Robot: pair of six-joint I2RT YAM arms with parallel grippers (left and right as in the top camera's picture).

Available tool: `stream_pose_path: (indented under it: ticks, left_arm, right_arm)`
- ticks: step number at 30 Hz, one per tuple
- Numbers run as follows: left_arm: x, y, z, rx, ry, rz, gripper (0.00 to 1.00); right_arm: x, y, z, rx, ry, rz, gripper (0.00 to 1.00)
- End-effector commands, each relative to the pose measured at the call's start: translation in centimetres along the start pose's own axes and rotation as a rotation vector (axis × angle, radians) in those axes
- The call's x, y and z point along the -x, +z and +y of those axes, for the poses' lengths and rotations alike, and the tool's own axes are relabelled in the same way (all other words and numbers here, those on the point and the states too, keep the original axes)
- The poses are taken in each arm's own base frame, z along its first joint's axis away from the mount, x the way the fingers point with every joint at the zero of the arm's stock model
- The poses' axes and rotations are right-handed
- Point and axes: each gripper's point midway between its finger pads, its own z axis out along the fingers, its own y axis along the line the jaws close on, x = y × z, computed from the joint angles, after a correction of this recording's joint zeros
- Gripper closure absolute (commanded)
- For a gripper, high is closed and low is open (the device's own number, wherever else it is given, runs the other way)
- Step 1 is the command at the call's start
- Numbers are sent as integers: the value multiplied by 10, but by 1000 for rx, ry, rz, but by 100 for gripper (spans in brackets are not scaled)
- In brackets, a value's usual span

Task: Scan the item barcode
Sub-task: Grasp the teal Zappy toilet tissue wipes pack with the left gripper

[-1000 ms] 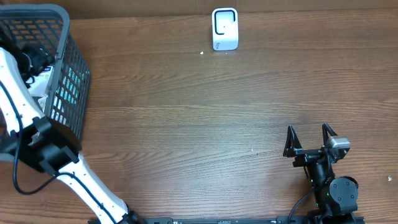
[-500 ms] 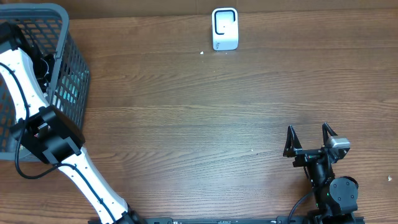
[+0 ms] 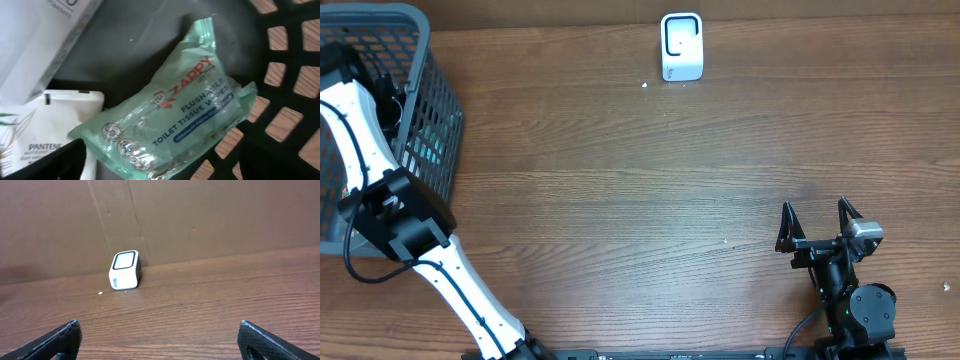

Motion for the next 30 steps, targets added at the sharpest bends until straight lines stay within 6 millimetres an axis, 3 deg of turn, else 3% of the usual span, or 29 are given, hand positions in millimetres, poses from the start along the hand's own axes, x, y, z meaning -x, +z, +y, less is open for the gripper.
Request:
stream_pose_path:
  ticks: [1, 5, 14, 17, 22, 30]
  left_arm:
    - [-9, 5, -28, -169, 91, 43, 8]
    - [-19, 3, -28, -196, 104, 79, 7]
    - [-4, 6, -25, -167, 131, 20, 4]
    - [2, 14, -30, -159, 200, -3, 0]
    - [1, 36, -26, -62, 249, 20, 4]
    - [-8, 57, -8, 41, 211, 78, 36]
  right_arm:
    - [-2, 0, -1, -2, -4, -4, 0]
    - [-2, 0, -1, -2, -4, -4, 0]
    - [-2, 0, -1, -2, -4, -4, 0]
    - [-2, 0, -1, -2, -4, -4, 0]
    - [-2, 0, -1, -2, -4, -4, 0]
    - [-2, 0, -1, -2, -4, -4, 0]
